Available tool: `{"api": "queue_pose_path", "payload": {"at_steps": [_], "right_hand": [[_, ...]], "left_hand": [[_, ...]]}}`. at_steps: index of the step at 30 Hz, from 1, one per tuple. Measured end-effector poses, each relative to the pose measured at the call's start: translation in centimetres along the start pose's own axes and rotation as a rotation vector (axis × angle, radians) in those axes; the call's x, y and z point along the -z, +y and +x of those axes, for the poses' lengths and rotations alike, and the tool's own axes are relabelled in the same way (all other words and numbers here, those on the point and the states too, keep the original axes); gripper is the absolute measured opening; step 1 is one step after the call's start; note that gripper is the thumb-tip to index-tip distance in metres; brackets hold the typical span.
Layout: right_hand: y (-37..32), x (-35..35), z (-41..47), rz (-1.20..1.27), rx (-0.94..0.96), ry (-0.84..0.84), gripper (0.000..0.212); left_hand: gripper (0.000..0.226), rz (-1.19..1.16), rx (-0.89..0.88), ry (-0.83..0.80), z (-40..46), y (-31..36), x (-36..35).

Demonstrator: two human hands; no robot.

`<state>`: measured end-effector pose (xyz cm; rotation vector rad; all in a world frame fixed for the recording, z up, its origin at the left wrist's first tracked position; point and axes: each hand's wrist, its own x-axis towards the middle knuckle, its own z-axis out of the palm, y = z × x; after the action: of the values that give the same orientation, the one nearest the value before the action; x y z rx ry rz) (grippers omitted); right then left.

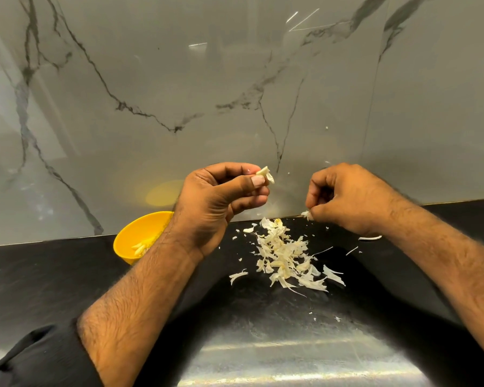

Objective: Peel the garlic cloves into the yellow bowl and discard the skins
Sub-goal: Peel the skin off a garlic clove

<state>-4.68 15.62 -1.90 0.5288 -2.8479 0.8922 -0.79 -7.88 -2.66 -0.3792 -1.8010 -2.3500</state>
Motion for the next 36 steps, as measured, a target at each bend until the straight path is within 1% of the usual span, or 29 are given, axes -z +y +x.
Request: {"api": "queue_pose_path", "payload": {"at_steps": [2, 4, 6, 7, 8, 9, 10, 11, 12, 13, 15, 17, 20, 22, 27, 30, 34, 36], "right_hand": [[0.1, 0.3, -0.2, 0.046, 0.067, 0.002, 0.019], [-0.1, 0.4, -0.4, 0.093, 0.109, 0.009, 0.014], [-0.3, 0.3, -0.4, 0.090, 0.119, 0.003, 0.008], [-0.2, 0.2, -0.3, 0.060, 0.128, 0.010, 0.010], [-0.2, 0.2, -0.3, 0.040, 0.131, 0.040, 0.013], [-0.1, 0.2, -0.2, 0.032, 0.133, 0.072, 0.011], [-0.1, 0.3, -0.2, 0.062, 0.142, 0.087, 0.005], [-0.1, 0.3, -0.3, 0.096, 0.151, 0.083, 0.014], [0.0, 0.3, -0.3, 0.166, 0.155, 0.067, 0.024], [-0.1, 0.3, -0.3, 0.261, 0.166, 0.053, 0.026], [-0.6, 0.1, -0.5, 0.495, 0.181, -0.002, 0.016], [-0.9, -0.3, -0.6, 0.635, 0.169, -0.052, 0.017], [-1.2, -0.9, -0.7, 0.665, 0.165, -0.098, 0.023], [-1.3, -1.1, -0.7, 0.654, 0.169, -0.095, 0.027], [-0.9, -1.2, -0.4, 0.641, 0.156, -0.049, 0.019], [-0.8, -1.3, -0.3, 0.672, 0.146, -0.042, 0.015], [-1.0, -1.2, -0.4, 0.716, 0.156, -0.062, 0.016], [-1.0, -1.0, -0.3, 0.752, 0.136, -0.057, 0.018]], "left_hand": [[0.018, -0.028, 0.032, -0.003, 0.0, 0.0, 0.0], [0.018, -0.032, 0.050, -0.001, 0.0, 0.0, 0.0], [0.018, -0.024, 0.056, 0.000, 0.1, 0.0, 0.0], [0.018, -0.014, 0.055, -0.001, 0.1, -0.1, 0.0], [0.018, 0.002, 0.051, -0.004, 0.1, -0.1, 0.0], [0.018, 0.024, 0.043, -0.006, 0.1, -0.1, 0.0], [0.017, 0.054, 0.028, -0.007, 0.0, -0.2, 0.0], [0.016, 0.093, 0.006, -0.010, 0.0, -0.3, 0.0], [0.016, 0.141, -0.019, -0.018, 0.0, -0.4, 0.0], [0.015, 0.193, -0.044, -0.029, 0.0, -0.5, 0.0], [0.015, 0.283, -0.084, -0.045, -0.1, -0.8, -0.1], [0.016, 0.337, -0.112, -0.053, -0.3, -0.9, -0.3], [0.017, 0.390, -0.145, -0.065, -0.4, -0.9, -0.6], [0.017, 0.414, -0.152, -0.057, -0.4, -1.0, -0.6], [0.014, 0.443, -0.159, -0.034, -0.2, -1.2, -0.6], [0.014, 0.451, -0.165, -0.011, -0.1, -1.3, -0.6], [0.013, 0.511, -0.177, -0.006, 0.0, -1.4, -0.4], [0.014, 0.490, -0.151, 0.000, 0.0, -1.4, -0.5]]}}
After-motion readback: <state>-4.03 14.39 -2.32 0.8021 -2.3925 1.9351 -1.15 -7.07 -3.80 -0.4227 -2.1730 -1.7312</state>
